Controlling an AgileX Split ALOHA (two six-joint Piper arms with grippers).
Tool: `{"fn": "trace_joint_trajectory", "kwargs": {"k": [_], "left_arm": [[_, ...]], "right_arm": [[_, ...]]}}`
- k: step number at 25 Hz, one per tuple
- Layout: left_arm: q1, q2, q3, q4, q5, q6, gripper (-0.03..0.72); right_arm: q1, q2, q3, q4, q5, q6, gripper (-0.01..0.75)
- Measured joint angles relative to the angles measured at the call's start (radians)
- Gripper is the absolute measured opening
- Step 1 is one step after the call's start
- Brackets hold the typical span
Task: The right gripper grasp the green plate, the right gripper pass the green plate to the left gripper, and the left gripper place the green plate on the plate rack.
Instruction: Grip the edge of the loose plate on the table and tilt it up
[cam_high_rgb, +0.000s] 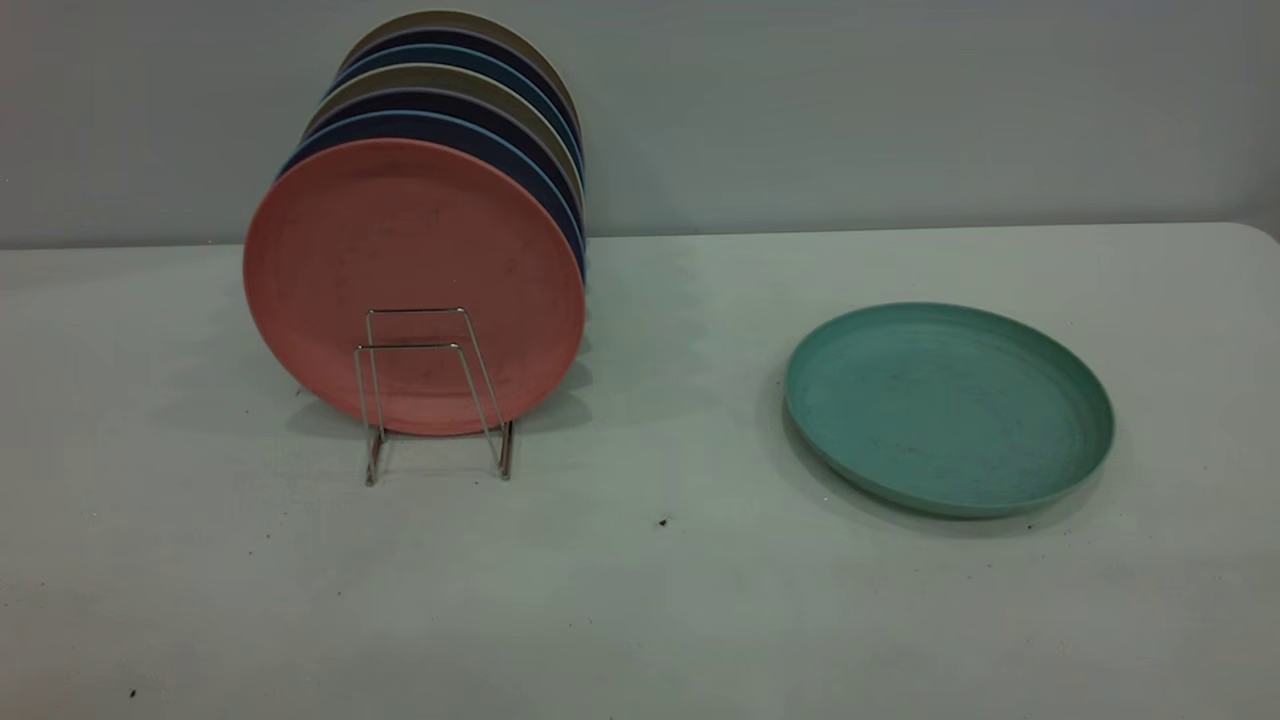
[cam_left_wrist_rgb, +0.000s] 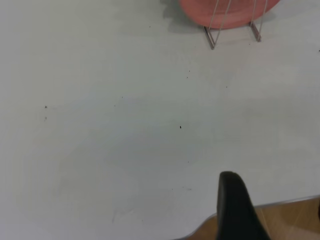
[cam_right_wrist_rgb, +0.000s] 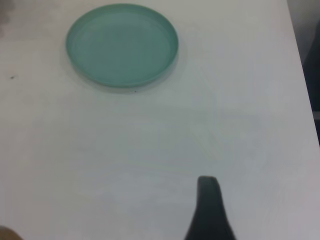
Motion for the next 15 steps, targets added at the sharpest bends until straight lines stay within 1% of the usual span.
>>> {"fn": "trace_joint_trajectory", "kwargs": {"k": [15], "left_arm": [[0.0, 0.0, -0.002, -0.001, -0.007, 0.0, 0.427]], "right_arm": [[0.0, 0.0, 0.0, -0.006, 0.0, 0.0, 0.573]]}}
